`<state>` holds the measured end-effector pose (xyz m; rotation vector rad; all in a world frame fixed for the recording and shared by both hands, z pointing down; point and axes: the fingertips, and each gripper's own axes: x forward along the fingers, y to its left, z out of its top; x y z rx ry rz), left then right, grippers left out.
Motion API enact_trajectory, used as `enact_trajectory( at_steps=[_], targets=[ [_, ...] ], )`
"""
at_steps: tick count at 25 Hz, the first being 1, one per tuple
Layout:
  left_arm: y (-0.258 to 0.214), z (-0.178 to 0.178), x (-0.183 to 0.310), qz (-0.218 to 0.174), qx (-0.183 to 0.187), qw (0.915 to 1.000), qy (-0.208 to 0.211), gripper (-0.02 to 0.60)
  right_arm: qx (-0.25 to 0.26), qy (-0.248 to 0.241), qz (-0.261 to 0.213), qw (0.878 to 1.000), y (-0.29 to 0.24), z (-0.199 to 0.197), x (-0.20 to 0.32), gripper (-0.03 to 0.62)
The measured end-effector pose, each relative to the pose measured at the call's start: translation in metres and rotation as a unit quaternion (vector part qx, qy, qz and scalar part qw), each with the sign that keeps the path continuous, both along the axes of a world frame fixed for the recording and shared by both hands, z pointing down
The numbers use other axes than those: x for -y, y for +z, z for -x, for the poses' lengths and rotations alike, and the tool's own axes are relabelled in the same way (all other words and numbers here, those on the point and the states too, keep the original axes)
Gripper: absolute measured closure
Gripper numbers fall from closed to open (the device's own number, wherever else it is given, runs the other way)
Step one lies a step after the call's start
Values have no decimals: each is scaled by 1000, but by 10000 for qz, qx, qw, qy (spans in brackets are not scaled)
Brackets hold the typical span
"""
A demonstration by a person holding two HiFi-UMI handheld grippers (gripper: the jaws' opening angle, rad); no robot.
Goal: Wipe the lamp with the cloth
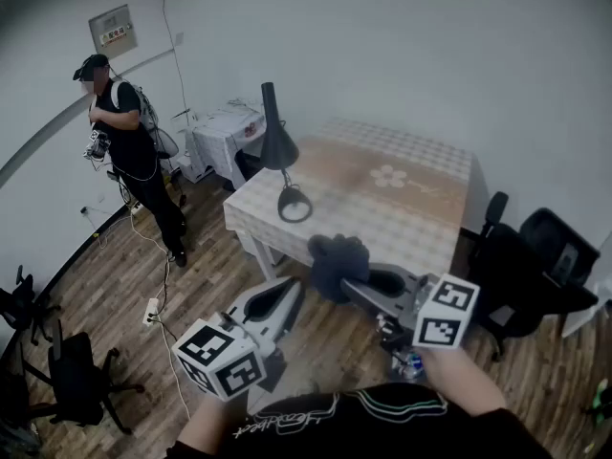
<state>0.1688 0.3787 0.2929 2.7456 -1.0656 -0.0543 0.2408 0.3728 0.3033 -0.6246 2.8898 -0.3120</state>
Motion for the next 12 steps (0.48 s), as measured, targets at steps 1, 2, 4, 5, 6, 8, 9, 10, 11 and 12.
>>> enact_trajectory(
  at_steps=[1, 2, 4, 5, 6, 8, 9, 10, 11, 12],
  targets=[
    [0, -1, -1, -25, 15, 10000, 15, 581, 10, -9, 4, 10000, 0, -1, -2, 537],
    [-1, -3, -2, -40, 26, 10000, 26, 581, 20, -13, 8, 10000, -1, -2, -3, 537],
    [0, -5, -3, -12, 25, 10000, 23, 581, 43, 0, 17, 10000, -1, -4, -5, 537],
    [1, -5, -4, 12, 24, 10000, 16, 581, 56, 13, 26, 10000, -1, -5, -4, 537],
    [2, -6, -3, 30, 28, 10000, 12, 581, 67, 25, 37, 10000, -1, -6, -4, 537],
    [2, -6, -2, 41, 38, 10000, 19, 581, 73, 51, 53, 9999, 1, -8, -1, 537],
    [2, -6, 0, 29, 42, 10000, 31, 581, 67, 68, 55, 9999, 2, -8, 1, 537],
    [2, -6, 2, 17, 41, 10000, 44, 581, 58, 85, 54, 9999, 3, -8, 3, 537],
    [2, -5, 4, 25, 31, 10000, 47, 581, 51, 94, 56, 9999, 3, -7, 5, 537],
    [3, -4, 8, 53, 12, 10000, 43, 581, 50, 92, 61, 9999, 4, -5, 8, 537]
  ],
)
